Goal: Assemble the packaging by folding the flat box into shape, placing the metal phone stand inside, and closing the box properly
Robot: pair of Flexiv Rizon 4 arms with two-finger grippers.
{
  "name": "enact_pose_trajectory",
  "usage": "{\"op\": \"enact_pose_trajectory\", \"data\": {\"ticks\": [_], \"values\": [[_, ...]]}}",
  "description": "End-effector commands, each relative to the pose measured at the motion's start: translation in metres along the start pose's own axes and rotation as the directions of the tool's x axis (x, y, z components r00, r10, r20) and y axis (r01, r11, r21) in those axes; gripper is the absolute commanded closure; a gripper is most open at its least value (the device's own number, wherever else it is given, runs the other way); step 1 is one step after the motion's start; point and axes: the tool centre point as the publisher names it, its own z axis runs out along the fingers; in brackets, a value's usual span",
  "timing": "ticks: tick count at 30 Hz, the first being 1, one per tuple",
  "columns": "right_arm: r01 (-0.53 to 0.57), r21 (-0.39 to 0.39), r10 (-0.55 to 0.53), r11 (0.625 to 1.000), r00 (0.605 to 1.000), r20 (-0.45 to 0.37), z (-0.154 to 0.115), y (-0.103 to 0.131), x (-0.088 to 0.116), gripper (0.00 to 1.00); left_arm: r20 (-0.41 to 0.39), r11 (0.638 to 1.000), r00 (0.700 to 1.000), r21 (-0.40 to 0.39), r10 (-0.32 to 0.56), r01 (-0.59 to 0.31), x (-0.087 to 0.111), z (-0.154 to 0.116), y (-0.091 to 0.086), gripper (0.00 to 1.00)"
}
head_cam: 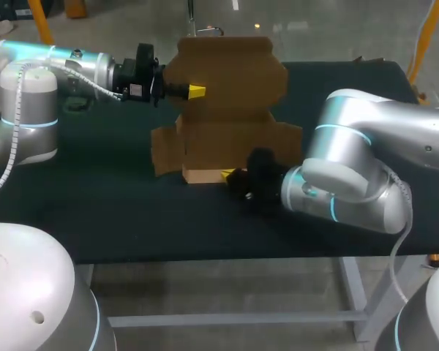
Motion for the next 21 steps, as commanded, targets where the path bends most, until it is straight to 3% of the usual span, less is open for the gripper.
{"op": "enact_pose_trajectory", "data": {"ticks": [1, 21], "values": [[-0.002, 0.007, 0.002, 1.0, 0.998, 0.068, 0.013, -0.003, 0.003, 1.0, -0.004, 1.0, 1.0, 0.0, 0.0, 0.0, -0.001, -0.001, 0.001, 1.0], [-0.031, 0.026, 0.028, 0.999, 0.995, 0.096, 0.022, -0.015, -0.004, 1.0, -0.004, 1.0, 1.0, 0.0, 0.0, 0.0, -0.001, -0.001, 0.001, 1.0]]}}
